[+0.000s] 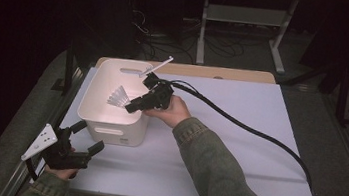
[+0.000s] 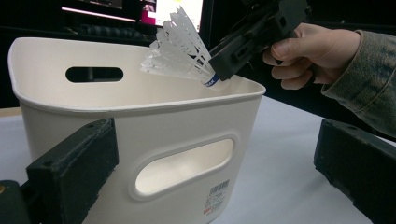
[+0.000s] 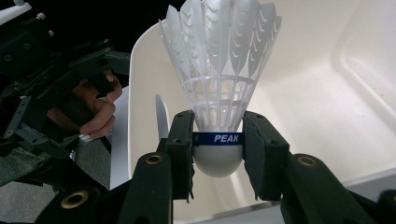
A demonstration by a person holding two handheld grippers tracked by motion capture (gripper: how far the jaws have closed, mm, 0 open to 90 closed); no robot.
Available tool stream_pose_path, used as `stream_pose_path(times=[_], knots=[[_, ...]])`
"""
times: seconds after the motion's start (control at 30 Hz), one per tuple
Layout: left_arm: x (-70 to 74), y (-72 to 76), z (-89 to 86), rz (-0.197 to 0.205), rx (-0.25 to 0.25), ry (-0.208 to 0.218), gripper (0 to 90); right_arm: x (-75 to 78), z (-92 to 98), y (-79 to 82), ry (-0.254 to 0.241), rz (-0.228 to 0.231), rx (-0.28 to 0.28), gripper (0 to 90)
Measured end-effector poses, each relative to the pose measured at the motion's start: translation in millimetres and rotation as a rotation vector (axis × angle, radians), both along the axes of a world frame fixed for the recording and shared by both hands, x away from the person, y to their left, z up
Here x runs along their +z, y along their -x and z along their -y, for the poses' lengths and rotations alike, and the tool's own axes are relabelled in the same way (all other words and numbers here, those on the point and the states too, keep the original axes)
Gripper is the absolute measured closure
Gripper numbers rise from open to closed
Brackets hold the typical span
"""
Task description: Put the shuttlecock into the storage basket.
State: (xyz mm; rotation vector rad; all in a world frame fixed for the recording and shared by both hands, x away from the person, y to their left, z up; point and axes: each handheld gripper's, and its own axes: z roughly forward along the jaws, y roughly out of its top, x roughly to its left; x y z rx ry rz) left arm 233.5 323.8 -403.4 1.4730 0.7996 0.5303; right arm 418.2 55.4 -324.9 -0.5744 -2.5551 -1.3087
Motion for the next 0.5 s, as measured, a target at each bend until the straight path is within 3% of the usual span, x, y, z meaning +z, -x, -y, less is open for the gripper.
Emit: stream_pose_path(times=[0.1, 0.3, 0.47, 0.5], knots=[[0.5, -0.8, -0.9, 0.014, -0.006, -0.016, 0.0, -2.1, -1.3, 0.2, 0.005, -0.009, 0.006, 63.8], [0.1, 0.1, 0.2, 0.0, 0.0, -0.001, 0.0, -5.6, -2.7, -0.1, 0.012, 0.003, 0.013, 63.7], [0.1, 0.1, 0.3, -0.002, 0.0, 0.0, 0.0, -7.4, -3.1, -0.9, 0.019, -0.003, 0.016, 63.0], [0.0, 0.1, 0.3, -0.001, 0.0, 0.001, 0.0, -7.5, -3.0, -1.0, 0.015, -0.021, 0.019, 62.4]])
